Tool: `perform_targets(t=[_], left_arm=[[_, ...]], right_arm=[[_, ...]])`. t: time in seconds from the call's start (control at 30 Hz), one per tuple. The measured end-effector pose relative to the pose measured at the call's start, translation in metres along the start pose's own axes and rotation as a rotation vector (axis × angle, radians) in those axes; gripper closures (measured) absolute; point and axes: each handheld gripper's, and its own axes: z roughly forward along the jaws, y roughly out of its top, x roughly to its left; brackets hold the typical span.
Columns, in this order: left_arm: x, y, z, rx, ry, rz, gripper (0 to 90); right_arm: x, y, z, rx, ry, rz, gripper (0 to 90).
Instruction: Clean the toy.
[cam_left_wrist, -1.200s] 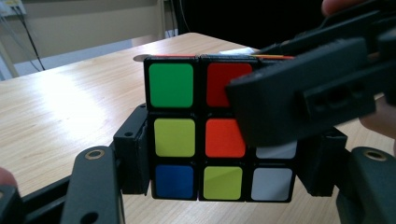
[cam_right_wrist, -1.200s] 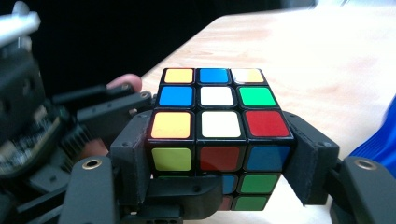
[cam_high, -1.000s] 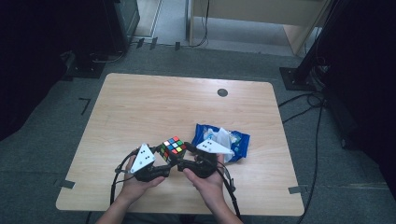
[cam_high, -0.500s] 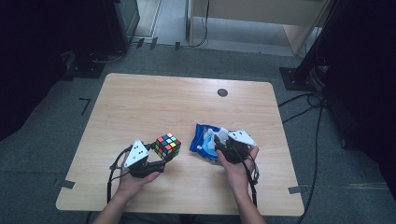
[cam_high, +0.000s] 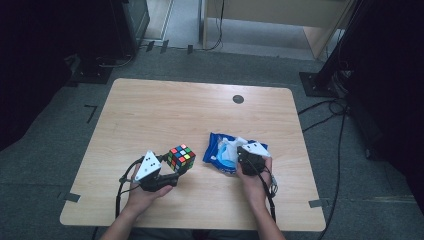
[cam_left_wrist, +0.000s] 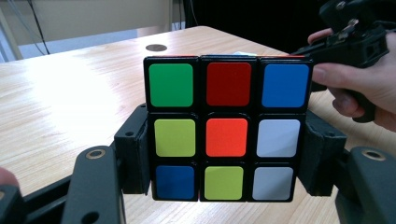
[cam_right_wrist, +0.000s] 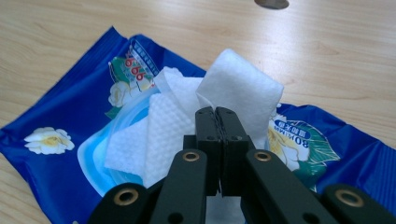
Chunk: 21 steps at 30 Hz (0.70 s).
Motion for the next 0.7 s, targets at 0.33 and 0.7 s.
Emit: perform_targets(t=[0.33, 0.7], left_arm=[[-0.002, -0.001, 0.002, 0.005, -0.004, 0.006, 34.0], [-0.001, 0.0, -0.001, -0.002, -0.003, 0.006, 34.0]], right_arm=[[0.011, -0.001, 0.011, 0.011, 0.011, -0.019, 43.5], [0.01, -0.01, 0.014, 0.051, -0.056, -0.093, 87.3]])
